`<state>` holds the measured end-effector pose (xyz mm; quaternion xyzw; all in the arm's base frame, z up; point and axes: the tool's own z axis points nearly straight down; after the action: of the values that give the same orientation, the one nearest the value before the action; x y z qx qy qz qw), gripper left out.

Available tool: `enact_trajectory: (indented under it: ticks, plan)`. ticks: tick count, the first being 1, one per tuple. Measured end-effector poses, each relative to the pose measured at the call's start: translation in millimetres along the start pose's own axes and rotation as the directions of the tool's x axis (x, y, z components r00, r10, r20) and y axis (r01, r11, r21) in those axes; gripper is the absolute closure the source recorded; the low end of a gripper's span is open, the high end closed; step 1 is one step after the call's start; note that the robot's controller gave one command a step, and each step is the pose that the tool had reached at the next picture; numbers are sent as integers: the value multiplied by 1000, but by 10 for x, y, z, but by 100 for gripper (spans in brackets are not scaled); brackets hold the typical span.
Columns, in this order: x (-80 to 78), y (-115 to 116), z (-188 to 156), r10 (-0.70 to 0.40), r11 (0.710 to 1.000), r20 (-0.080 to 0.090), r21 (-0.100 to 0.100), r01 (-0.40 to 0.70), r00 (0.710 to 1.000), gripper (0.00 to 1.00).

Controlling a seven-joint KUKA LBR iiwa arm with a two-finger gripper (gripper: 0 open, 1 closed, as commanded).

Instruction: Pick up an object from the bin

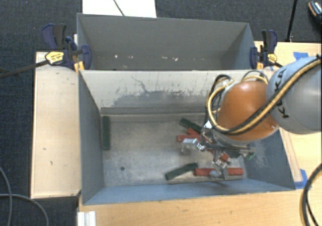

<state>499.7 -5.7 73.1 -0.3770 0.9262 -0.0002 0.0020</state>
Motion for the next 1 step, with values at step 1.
enact_trajectory:
  ticks: [1]
  plan:
    - [4, -8, -11, -2, 1000, -1, 1, 2, 1000, 100]
